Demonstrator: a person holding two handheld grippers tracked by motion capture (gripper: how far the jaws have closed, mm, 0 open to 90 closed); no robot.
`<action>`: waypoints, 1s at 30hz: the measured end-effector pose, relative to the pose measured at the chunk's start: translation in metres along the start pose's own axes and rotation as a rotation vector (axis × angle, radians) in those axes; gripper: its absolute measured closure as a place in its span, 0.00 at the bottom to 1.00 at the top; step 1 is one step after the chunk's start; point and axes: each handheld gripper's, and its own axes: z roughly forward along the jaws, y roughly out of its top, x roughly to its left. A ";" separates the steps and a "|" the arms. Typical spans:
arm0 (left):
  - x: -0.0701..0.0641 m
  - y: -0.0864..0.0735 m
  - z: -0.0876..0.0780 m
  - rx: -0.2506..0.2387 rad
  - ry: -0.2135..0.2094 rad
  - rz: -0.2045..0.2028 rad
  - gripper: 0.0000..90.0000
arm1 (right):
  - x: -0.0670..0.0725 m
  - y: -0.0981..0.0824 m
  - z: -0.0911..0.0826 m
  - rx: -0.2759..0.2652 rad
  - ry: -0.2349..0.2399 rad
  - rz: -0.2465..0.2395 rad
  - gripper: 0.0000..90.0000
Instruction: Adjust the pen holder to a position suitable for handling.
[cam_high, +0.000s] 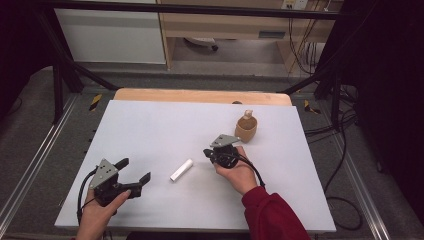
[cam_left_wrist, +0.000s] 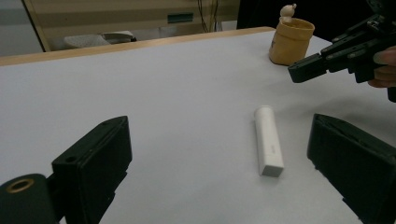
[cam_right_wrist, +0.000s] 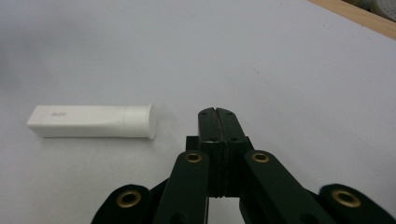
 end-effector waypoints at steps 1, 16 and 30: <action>0.000 0.000 0.000 -0.001 0.000 -0.001 0.07 | -0.004 0.001 0.004 0.006 0.001 0.014 1.00; 0.000 0.000 -0.001 0.001 0.001 0.001 0.08 | -0.004 -0.005 0.033 0.044 0.043 0.050 1.00; 0.000 0.000 -0.001 0.005 0.000 0.006 0.08 | 0.012 -0.008 0.048 0.064 0.091 0.048 1.00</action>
